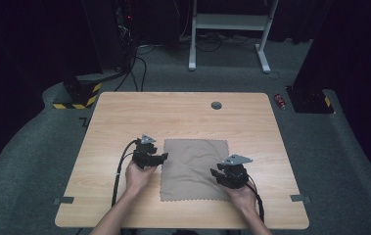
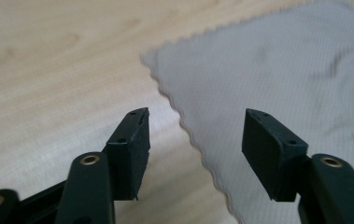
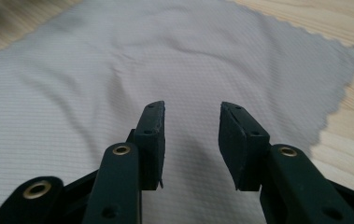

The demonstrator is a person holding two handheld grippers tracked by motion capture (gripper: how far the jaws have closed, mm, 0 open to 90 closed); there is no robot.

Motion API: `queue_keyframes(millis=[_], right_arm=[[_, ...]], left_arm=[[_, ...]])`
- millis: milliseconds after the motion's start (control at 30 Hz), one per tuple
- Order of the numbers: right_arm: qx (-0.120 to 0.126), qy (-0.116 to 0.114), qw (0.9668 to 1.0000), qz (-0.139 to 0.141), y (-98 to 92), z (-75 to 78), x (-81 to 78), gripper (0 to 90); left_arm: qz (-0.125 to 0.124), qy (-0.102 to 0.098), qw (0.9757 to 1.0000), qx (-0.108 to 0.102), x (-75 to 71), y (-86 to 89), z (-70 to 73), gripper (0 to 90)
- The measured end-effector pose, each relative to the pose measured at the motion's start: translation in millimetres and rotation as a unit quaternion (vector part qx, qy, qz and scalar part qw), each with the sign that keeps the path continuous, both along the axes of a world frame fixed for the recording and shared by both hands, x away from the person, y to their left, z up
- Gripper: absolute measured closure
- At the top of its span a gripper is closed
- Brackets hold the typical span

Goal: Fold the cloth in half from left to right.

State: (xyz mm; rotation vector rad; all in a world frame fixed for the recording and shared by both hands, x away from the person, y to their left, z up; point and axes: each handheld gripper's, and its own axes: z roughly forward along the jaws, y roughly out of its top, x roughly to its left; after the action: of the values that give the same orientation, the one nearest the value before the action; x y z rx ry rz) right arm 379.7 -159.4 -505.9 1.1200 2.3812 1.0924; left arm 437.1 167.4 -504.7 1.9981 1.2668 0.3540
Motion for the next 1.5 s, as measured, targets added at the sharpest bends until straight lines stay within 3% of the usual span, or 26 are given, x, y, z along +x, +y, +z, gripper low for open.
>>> queue_keyframes(millis=[100, 167, 233, 333, 533, 567, 600, 700, 867, 1033, 1100, 1133, 1200, 1333, 1500], right_arm=[[0.001, -0.006, 0.9998, 0.017, 10.5, 2.7, -3.2, 62.9], [0.003, -0.008, 0.9996, 0.028, 17.7, 3.3, -5.7, 63.9], [0.006, -0.008, 0.9993, 0.035, 24.0, 3.5, -8.5, 65.8], [0.009, -0.015, 0.9987, 0.049, 32.9, 3.6, -11.8, 67.6], [0.009, -0.017, 0.9966, 0.080, 51.8, 4.4, -18.9, 70.0], [0.010, -0.017, 0.9961, 0.086, 55.7, 4.6, -20.6, 70.2], [0.011, -0.018, 0.9954, 0.093, 59.5, 4.7, -22.3, 70.4], [0.018, -0.012, 0.9935, 0.112, 71.9, 4.7, -28.8, 70.6], [0.016, -0.007, 0.9880, 0.154, 96.3, 1.5, -41.2, 71.5], [0.015, -0.007, 0.9816, 0.190, 115.5, -2.0, -53.1, 72.3], [0.011, -0.008, 0.9783, 0.207, 122.2, -3.5, -58.5, 72.3], [0.009, -0.006, 0.9767, 0.214, 125.4, -4.3, -61.2, 72.2], [0.002, -0.007, 0.9736, 0.228, 132.3, -7.0, -65.5, 72.1], [-0.005, -0.003, 0.9721, 0.234, 141.0, -11.3, -69.9, 71.7], [-0.015, -0.002, 0.9719, 0.235, 148.1, -15.8, -71.1, 71.6]], left_arm=[[0.006, -0.006, 1.0000, 0.002, 8.4, -0.5, 1.9, 42.7], [0.008, 0.002, 0.9999, 0.011, 16.0, -1.7, 2.2, 42.0], [0.013, -0.003, 0.9999, 0.008, 19.6, -2.1, 1.6, 42.6], [0.026, 0.007, 0.9996, -0.002, 24.7, 1.0, -3.1, 43.5], [0.043, 0.011, 0.9990, -0.006, 32.4, 8.3, -7.1, 44.8], [0.039, 0.017, 0.9991, 0.003, 35.0, 7.6, -5.1, 44.7], [0.035, 0.016, 0.9992, 0.010, 36.8, 6.8, -2.5, 44.3], [0.042, 0.000, 0.9991, 0.000, 37.2, 7.3, 3.7, 45.4], [0.049, 0.017, 0.9986, 0.009, 42.2, 10.4, -5.5, 45.4], [0.057, 0.012, 0.9983, 0.001, 44.4, 11.9, -5.6, 45.9], [0.043, 0.024, 0.9987, 0.015, 47.4, 10.6, -3.2, 45.4], [0.039, 0.020, 0.9987, 0.026, 48.6, 8.9, -0.9, 45.0], [0.041, 0.006, 0.9990, 0.014, 49.3, 8.4, 3.8, 46.2], [0.034, 0.017, 0.9987, 0.033, 56.7, 3.7, 3.7, 45.4], [0.043, 0.020, 0.9986, 0.023, 62.4, 0.4, -1.7, 45.9]])
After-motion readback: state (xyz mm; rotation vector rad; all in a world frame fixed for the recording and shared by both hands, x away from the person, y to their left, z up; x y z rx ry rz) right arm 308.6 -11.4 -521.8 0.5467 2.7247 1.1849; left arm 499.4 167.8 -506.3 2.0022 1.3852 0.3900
